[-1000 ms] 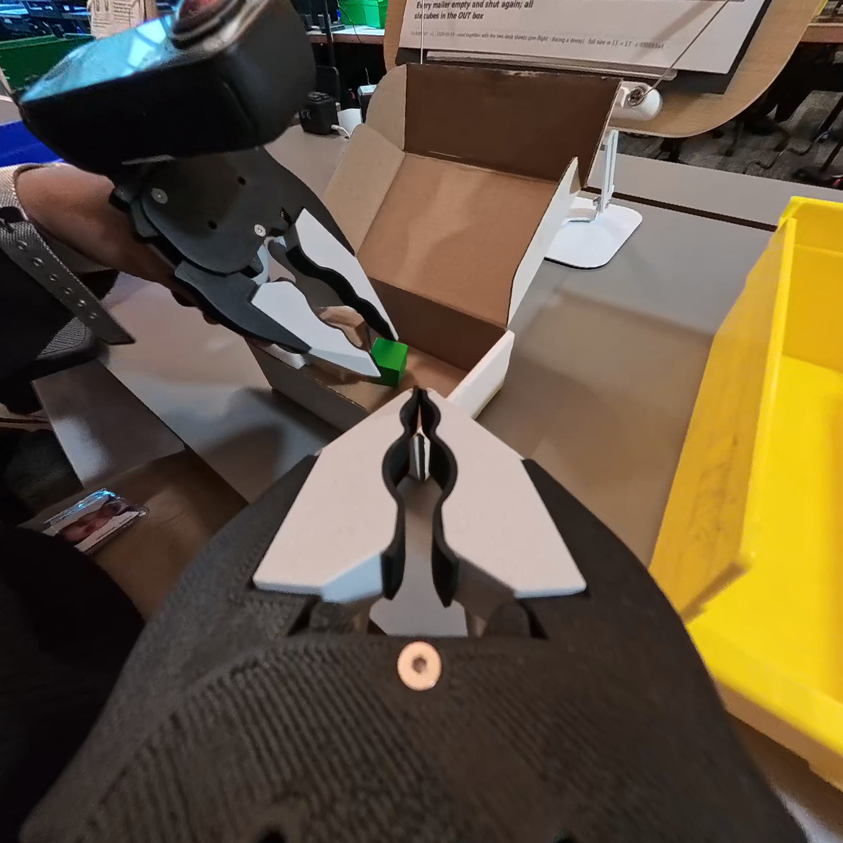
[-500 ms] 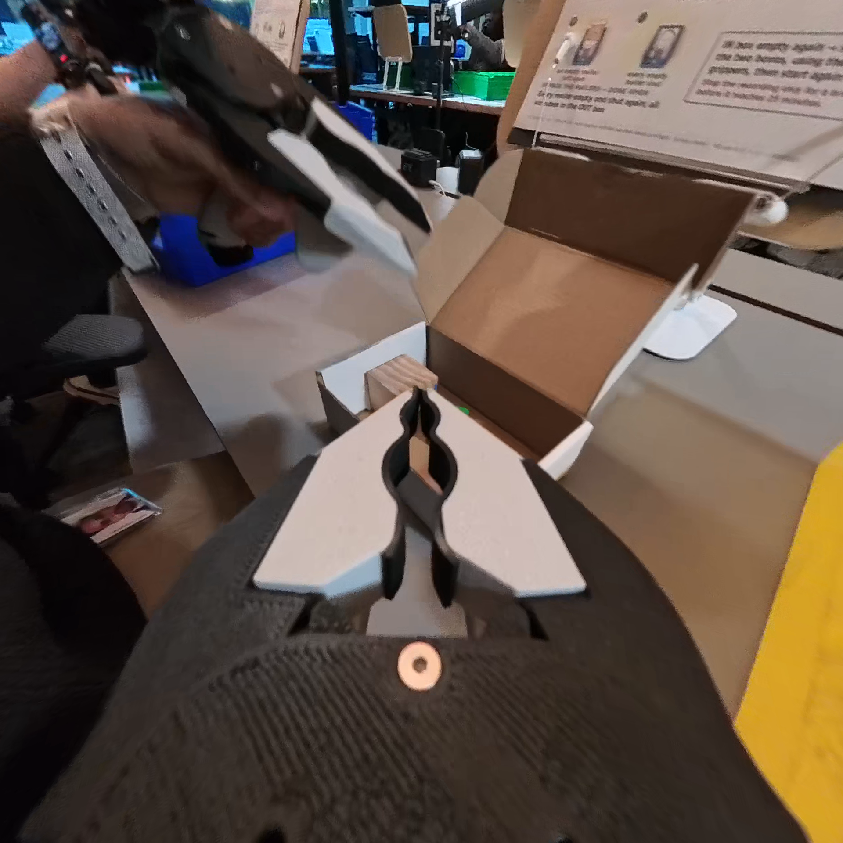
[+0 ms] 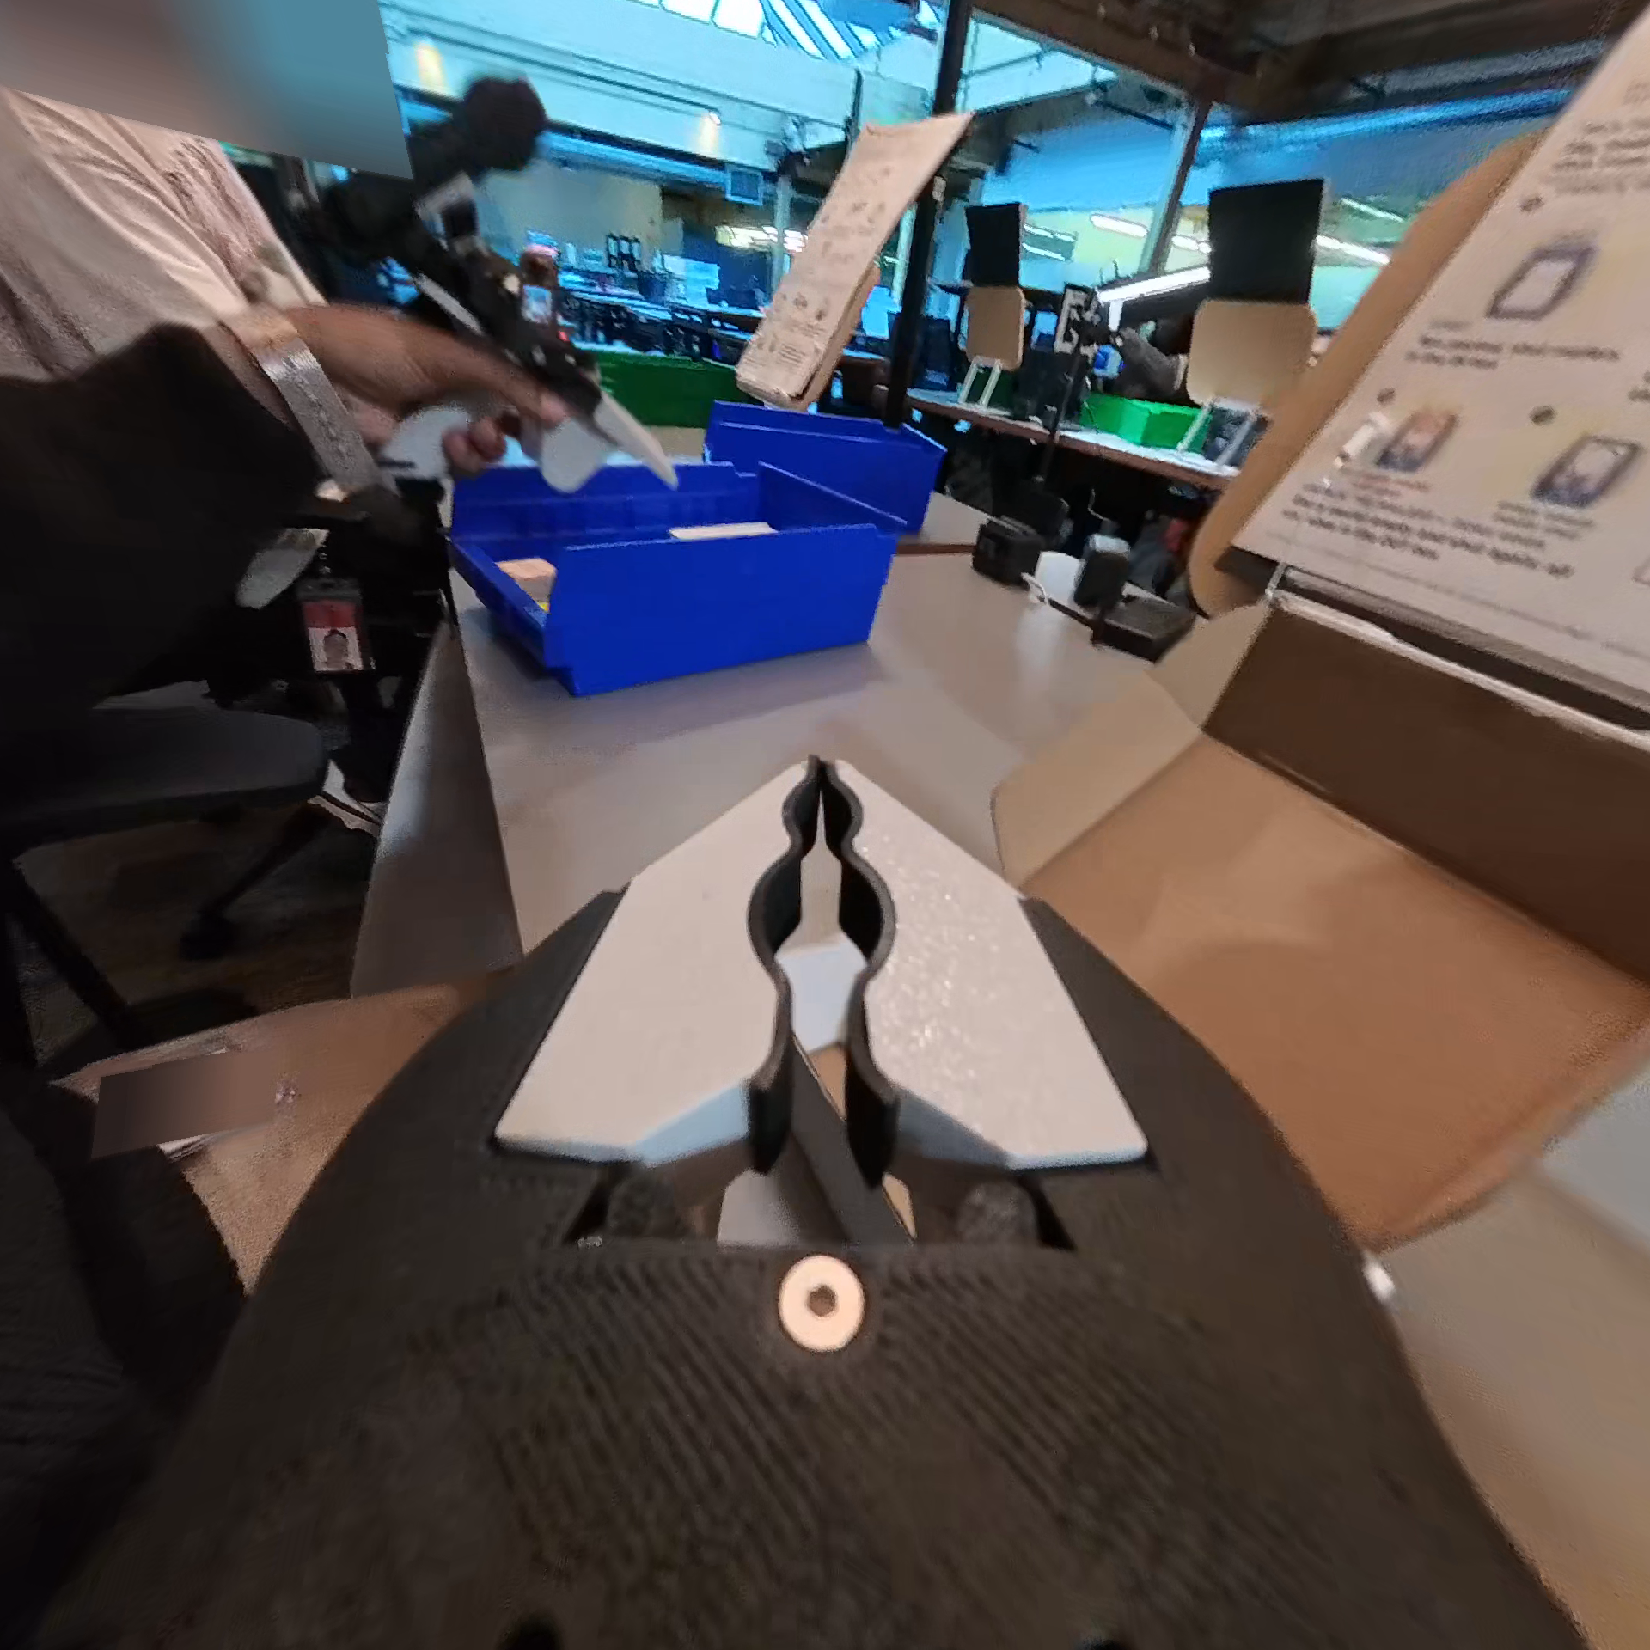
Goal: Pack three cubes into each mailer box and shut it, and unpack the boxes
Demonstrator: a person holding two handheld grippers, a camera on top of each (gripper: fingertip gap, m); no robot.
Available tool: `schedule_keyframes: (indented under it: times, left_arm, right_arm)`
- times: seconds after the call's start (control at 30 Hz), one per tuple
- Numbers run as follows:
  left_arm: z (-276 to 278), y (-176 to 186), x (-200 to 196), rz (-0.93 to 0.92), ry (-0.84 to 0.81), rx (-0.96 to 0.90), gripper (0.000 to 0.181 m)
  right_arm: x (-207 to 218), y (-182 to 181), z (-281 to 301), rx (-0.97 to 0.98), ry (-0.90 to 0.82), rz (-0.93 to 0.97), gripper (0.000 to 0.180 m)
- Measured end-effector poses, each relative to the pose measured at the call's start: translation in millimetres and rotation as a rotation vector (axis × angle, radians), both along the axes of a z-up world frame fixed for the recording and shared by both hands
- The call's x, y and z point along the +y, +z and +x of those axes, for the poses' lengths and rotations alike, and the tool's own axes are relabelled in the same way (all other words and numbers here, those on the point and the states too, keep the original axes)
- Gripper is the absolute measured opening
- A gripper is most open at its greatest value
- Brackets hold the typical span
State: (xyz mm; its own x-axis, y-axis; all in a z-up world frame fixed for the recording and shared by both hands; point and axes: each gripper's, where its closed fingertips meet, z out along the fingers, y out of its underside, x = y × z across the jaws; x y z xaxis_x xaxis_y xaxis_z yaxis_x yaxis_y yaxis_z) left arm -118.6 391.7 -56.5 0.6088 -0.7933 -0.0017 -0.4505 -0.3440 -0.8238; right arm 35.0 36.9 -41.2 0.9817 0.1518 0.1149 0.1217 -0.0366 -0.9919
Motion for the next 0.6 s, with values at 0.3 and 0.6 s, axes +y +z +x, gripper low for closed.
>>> schedule_keyframes:
  times: [0.3, 0.6]
  left_arm:
    - [-18.4, -111.7, -2.5, -0.227, 0.005, 0.194, 0.057]
    - [-21.8, -127.1, 0.3, -0.197, -0.002, 0.328, 0.021]
  right_arm:
    - [19.9, -2.9, -19.2, 0.028, 0.098, -0.015, 0.000]
    - [18.8, -13.3, -15.2, 0.041, 0.084, -0.062, 0.000]
